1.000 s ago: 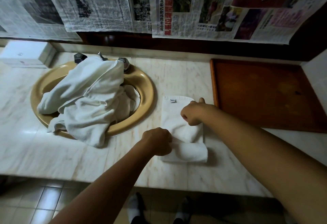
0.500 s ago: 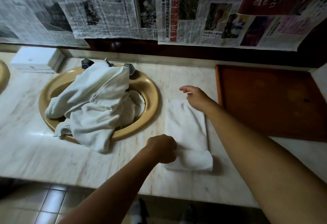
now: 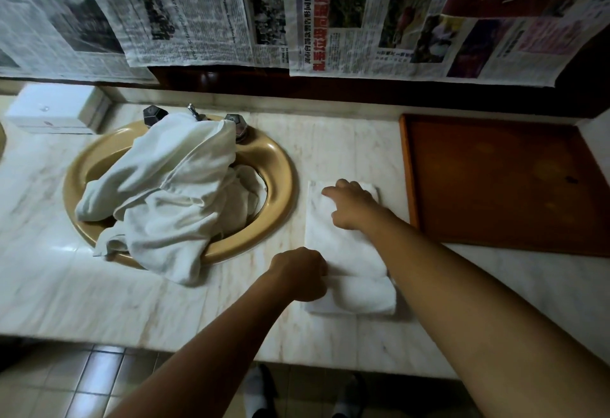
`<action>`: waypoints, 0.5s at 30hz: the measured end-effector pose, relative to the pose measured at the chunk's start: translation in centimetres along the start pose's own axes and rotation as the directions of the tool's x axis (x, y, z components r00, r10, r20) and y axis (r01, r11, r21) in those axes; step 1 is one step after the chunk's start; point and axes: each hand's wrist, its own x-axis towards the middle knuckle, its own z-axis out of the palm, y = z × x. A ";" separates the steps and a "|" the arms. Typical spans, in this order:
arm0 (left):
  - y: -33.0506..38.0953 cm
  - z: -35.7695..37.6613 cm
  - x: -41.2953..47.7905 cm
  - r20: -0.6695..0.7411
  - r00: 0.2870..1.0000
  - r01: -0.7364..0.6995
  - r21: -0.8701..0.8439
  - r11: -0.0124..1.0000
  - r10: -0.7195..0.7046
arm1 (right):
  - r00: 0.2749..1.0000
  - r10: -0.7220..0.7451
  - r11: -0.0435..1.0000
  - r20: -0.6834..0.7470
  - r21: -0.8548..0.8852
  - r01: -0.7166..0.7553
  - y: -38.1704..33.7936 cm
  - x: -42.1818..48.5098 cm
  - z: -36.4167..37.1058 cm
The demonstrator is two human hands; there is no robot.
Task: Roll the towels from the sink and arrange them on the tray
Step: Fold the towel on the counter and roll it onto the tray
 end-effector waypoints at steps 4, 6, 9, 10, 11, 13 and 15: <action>-0.2 0.1 0.0 -0.008 1.000 -0.002 0.005 1.000 0.002 | 0.997 -0.017 0.937 -0.080 0.346 0.044 1.6 -2.5 0.9; -0.2 0.3 0.0 -0.021 1.000 0.004 0.010 1.000 -0.004 | 0.990 -0.018 0.914 -0.137 0.399 0.071 2.8 -5.3 1.4; -0.3 0.9 -0.1 -0.018 1.000 0.004 -0.024 1.000 -0.005 | 0.979 0.047 0.830 -0.199 0.552 0.073 4.5 -11.1 2.9; -0.5 1.3 -0.2 -0.023 1.000 -0.006 -0.048 0.999 0.005 | 0.972 0.066 0.787 -0.226 0.611 0.088 4.9 -13.1 3.6; -0.7 1.7 -0.3 -0.034 0.999 -0.016 -0.081 0.997 0.013 | 0.965 0.086 0.757 -0.249 0.646 0.099 5.2 -15.1 4.5; -1.2 2.9 -0.8 -0.082 0.995 -0.063 -0.160 0.985 0.050 | 0.954 0.125 0.724 -0.272 0.683 0.100 5.5 -18.6 6.7; -1.6 4.3 -1.7 -0.212 0.971 -0.156 -0.217 0.964 0.109 | 0.946 0.161 0.707 -0.283 0.701 0.089 5.3 -20.7 8.7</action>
